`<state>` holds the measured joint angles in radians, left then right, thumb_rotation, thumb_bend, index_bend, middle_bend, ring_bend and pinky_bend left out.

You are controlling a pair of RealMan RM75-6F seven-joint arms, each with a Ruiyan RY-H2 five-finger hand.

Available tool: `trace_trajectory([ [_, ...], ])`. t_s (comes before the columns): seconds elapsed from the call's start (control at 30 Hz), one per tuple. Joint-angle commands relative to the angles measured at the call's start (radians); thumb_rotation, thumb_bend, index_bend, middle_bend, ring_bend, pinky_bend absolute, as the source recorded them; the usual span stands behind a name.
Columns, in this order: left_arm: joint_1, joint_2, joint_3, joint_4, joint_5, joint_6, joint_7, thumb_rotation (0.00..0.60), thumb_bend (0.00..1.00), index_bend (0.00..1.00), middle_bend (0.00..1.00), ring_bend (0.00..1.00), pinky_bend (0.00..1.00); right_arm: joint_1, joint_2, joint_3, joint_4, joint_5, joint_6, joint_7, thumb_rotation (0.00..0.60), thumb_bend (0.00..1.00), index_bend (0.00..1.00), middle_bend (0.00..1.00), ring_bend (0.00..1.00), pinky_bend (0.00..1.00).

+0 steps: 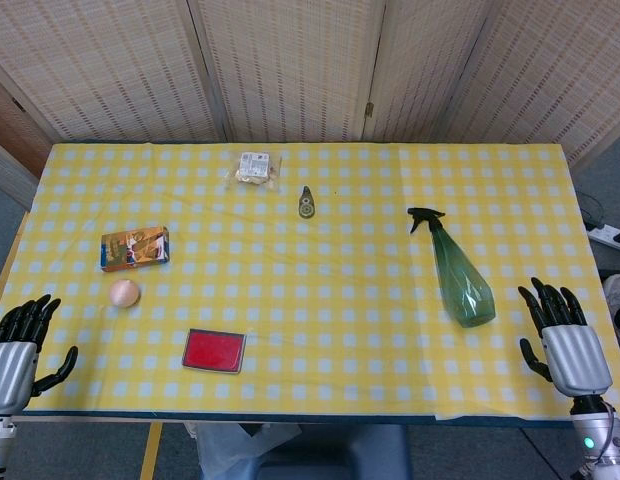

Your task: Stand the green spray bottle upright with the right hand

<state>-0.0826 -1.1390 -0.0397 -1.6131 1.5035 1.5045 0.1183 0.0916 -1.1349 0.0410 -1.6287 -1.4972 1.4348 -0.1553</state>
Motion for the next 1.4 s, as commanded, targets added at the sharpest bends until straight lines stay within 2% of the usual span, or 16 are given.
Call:
trace_trajectory([
  [0.03, 0.0, 0.0, 0.0, -0.002, 0.0, 0.0, -0.001, 0.027, 0.4, 0.0, 0.09, 0.08, 0.12, 0.001, 0.002, 0.0, -0.001, 0.006, -0.005, -0.002, 0.6, 0.47, 0.0, 0.0, 0.0, 0.0],
  [0.2, -0.002, 0.003, 0.003, -0.006, 0.004, -0.004, 0.001, 0.03, 0.4, 0.0, 0.09, 0.08, 0.12, 0.002, 0.008, -0.005, -0.006, 0.0, -0.01, 0.01, 0.6, 0.48, 0.0, 0.0, 0.0, 0.0],
  [0.33, 0.0, 0.008, 0.003, -0.012, 0.012, 0.005, -0.013, 0.032, 0.4, 0.0, 0.09, 0.08, 0.12, 0.025, 0.012, -0.026, -0.01, -0.034, -0.058, 0.079, 0.6, 0.48, 0.0, 0.0, 0.0, 0.0],
  [0.4, 0.001, 0.012, 0.004, -0.014, 0.016, 0.008, -0.02, 0.03, 0.4, 0.0, 0.09, 0.08, 0.12, 0.049, 0.024, -0.03, -0.028, -0.037, -0.105, 0.111, 0.6, 0.47, 0.0, 0.0, 0.0, 0.0],
  [0.57, 0.007, 0.022, 0.008, -0.016, 0.027, 0.019, -0.042, 0.029, 0.4, 0.0, 0.09, 0.08, 0.12, 0.13, 0.048, -0.011, -0.105, -0.01, -0.232, 0.1, 0.6, 0.48, 0.0, 0.0, 0.03, 0.0],
  [0.83, 0.019, 0.035, 0.009, -0.025, 0.038, 0.044, -0.062, 0.03, 0.4, 0.0, 0.09, 0.08, 0.12, 0.255, 0.041, -0.016, -0.186, 0.07, -0.494, 0.277, 0.6, 0.48, 0.0, 0.0, 0.07, 0.0],
  [1.13, 0.021, 0.041, 0.005, -0.022, 0.03, 0.042, -0.085, 0.03, 0.4, 0.0, 0.09, 0.08, 0.12, 0.325, -0.002, -0.024, -0.111, 0.12, -0.629, 0.375, 0.6, 0.47, 0.0, 0.0, 0.07, 0.0],
  [1.4, 0.017, 0.039, 0.003, -0.016, 0.027, 0.034, -0.088, 0.027, 0.4, 0.0, 0.09, 0.08, 0.12, 0.341, 0.0, -0.026, -0.034, 0.179, -0.668, 0.394, 0.6, 0.47, 0.0, 0.0, 0.07, 0.0],
])
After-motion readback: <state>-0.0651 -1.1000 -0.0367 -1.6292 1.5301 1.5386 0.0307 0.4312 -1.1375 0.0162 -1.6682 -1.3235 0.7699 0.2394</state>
